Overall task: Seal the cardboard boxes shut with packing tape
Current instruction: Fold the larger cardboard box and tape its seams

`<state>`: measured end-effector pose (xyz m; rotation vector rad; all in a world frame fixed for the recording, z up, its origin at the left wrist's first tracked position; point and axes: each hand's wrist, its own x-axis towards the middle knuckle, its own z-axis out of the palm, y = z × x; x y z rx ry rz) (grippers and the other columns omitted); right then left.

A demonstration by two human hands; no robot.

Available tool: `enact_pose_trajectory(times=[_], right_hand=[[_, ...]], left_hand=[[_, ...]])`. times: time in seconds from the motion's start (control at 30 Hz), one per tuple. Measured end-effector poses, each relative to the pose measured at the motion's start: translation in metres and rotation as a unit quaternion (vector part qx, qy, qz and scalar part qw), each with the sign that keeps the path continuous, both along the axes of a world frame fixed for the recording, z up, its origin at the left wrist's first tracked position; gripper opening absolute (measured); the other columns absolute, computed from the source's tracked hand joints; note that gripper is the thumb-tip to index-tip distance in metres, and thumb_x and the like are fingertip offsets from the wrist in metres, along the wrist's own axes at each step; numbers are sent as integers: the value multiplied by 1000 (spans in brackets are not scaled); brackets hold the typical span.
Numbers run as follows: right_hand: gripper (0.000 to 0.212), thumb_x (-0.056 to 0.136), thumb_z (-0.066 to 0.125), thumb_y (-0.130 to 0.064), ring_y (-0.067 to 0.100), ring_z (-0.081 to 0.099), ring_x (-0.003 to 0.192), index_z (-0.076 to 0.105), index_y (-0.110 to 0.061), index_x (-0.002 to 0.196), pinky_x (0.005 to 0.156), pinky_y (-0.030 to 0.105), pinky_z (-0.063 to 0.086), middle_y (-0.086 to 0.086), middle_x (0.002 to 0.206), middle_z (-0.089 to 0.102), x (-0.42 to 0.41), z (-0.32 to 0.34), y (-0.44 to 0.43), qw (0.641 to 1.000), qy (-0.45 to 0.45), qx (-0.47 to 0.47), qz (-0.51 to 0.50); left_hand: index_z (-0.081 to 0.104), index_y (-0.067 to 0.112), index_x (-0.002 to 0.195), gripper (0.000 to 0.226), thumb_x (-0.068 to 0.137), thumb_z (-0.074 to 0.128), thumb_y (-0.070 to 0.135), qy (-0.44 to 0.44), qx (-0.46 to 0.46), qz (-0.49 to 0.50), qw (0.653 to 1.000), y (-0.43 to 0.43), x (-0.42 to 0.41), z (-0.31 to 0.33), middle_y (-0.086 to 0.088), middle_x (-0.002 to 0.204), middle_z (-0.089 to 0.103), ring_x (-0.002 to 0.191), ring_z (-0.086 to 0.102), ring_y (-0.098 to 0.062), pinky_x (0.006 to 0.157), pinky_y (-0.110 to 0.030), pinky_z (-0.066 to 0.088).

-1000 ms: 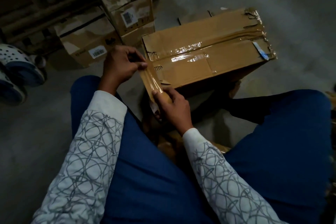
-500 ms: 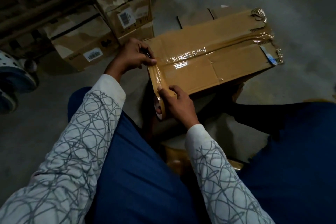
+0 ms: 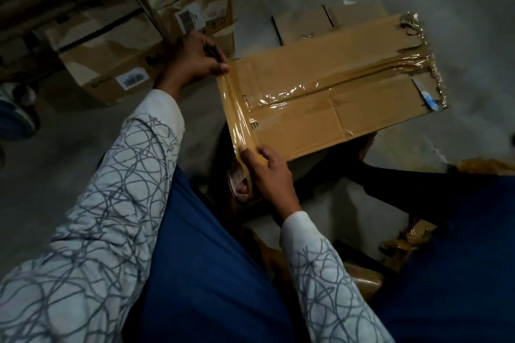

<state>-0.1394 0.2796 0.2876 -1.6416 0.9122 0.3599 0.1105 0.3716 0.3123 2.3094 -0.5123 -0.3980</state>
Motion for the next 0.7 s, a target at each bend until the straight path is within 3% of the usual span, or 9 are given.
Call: enact_pose_trajectory(times=[0.1,0.3,0.43,0.57,0.7], right_hand=[[70,59,59,-94,36,71,96,64,-45,110,89,54,56,3,105,73,6,5,-2,1000,-6,-1,14],[68,69,56,-81,29,67,108,63,-39,122,99,45,51,2,120,70,10,21,-8,1000,-1,-3,19],[48,91,55,-62,27,60,114,66,-28,123,101,38,46,6,121,69,17,26,-7,997,-14,-56,45],[53,88,51,-65,28,66,104,67,-26,119,99,40,49,7,108,73,28,27,2,995,-9,-91,24],[49,91,52,-60,33,61,110,69,-24,120,95,39,48,10,116,70,32,29,2,993,2,-117,20]], left_hand=[[74,19,89,13,80,82,15,16,9,28,999,-2,8,-5,6,87,68,90,67,-11,75,-26,54],[76,13,92,14,79,82,15,22,39,63,997,-6,10,-11,6,87,66,91,64,-13,62,-15,43],[77,15,101,18,83,80,20,-28,73,101,992,-8,7,-3,4,97,70,89,61,-5,56,-6,33],[77,14,105,22,84,79,23,-52,70,148,985,-10,6,-6,2,109,73,92,58,-2,67,-11,38],[78,11,106,26,82,81,22,-18,70,140,988,-13,7,-13,-4,111,74,94,61,-7,76,-17,40]])
